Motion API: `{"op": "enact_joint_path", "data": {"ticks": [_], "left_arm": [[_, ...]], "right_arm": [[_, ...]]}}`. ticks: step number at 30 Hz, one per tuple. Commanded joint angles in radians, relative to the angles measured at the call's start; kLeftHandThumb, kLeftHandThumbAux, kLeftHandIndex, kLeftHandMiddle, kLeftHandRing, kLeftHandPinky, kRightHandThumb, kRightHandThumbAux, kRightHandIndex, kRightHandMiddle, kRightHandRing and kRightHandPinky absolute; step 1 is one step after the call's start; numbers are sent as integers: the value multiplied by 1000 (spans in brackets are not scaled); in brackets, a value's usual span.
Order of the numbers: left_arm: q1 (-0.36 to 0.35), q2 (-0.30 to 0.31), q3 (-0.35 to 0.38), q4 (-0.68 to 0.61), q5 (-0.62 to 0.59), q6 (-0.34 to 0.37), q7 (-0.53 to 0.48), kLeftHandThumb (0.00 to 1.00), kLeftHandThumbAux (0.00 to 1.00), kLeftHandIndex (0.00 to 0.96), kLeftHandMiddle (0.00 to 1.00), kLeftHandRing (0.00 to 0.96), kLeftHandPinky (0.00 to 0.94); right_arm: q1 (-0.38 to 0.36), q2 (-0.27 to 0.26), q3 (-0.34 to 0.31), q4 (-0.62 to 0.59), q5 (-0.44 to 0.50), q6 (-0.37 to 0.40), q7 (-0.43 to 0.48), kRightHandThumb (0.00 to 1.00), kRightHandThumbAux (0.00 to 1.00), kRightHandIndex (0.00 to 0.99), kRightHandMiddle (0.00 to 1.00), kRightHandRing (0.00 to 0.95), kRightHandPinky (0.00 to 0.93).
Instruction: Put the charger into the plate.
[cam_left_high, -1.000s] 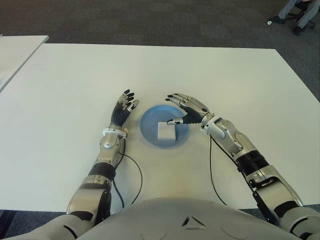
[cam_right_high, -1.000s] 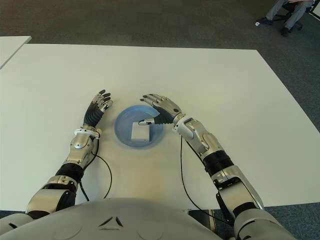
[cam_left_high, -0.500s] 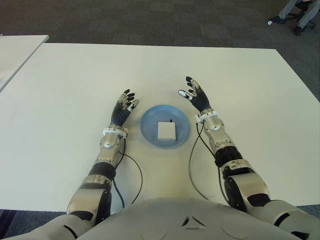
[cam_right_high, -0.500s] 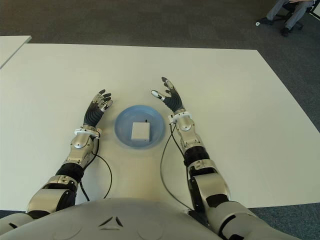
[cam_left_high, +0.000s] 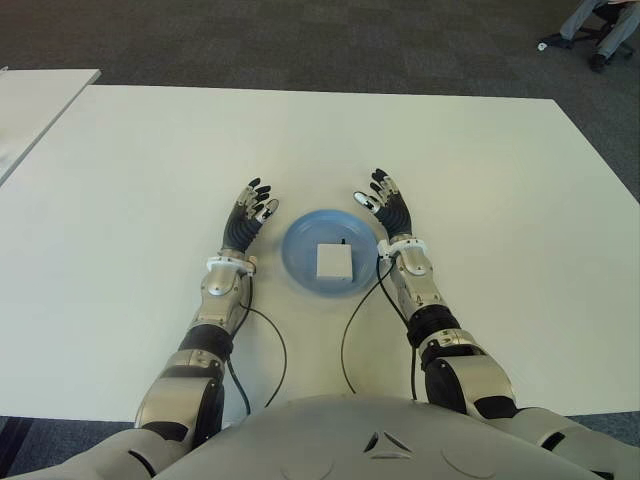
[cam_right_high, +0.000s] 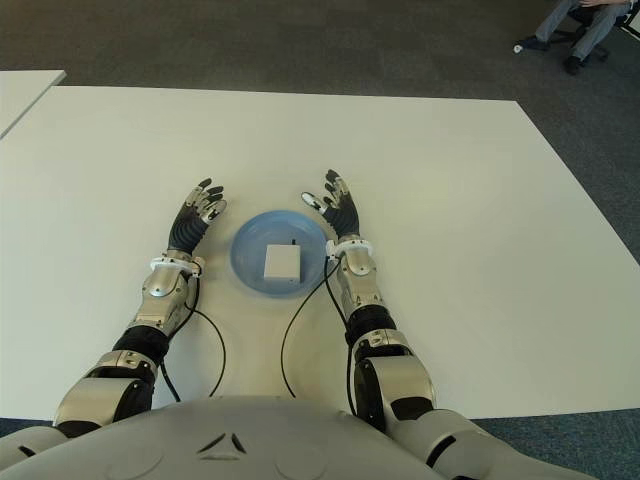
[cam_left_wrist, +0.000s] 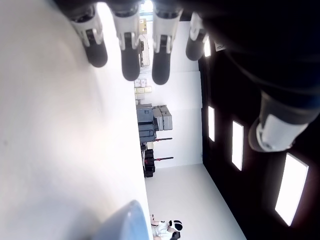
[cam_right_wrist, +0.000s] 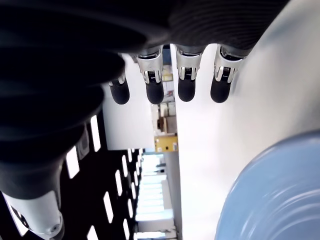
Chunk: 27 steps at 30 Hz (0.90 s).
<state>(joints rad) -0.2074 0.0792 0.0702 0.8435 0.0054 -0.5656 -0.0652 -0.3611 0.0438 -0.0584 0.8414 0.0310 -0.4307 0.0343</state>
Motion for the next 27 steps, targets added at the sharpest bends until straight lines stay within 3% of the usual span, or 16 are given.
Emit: {"op": "enact_joint_path", "data": {"ticks": [1,12,27], "left_arm": [[50,0,6,53,-15,28,-24,0,517,76,188,157,125],[44,12,7,71,-16,23,-22,0,502,77,183,158,119],[28,23,7,115,-10,-1,-13,0,500,89,193,170,139]], "right_arm": [[42,26,2,-10,7,-5,0,34,714,7,9,0,0],[67,15,8,-33,15,38,61,0,688,22,32,0,0],[59,8,-41,0,100,65,188,0,685,45,80,34,31]]}}
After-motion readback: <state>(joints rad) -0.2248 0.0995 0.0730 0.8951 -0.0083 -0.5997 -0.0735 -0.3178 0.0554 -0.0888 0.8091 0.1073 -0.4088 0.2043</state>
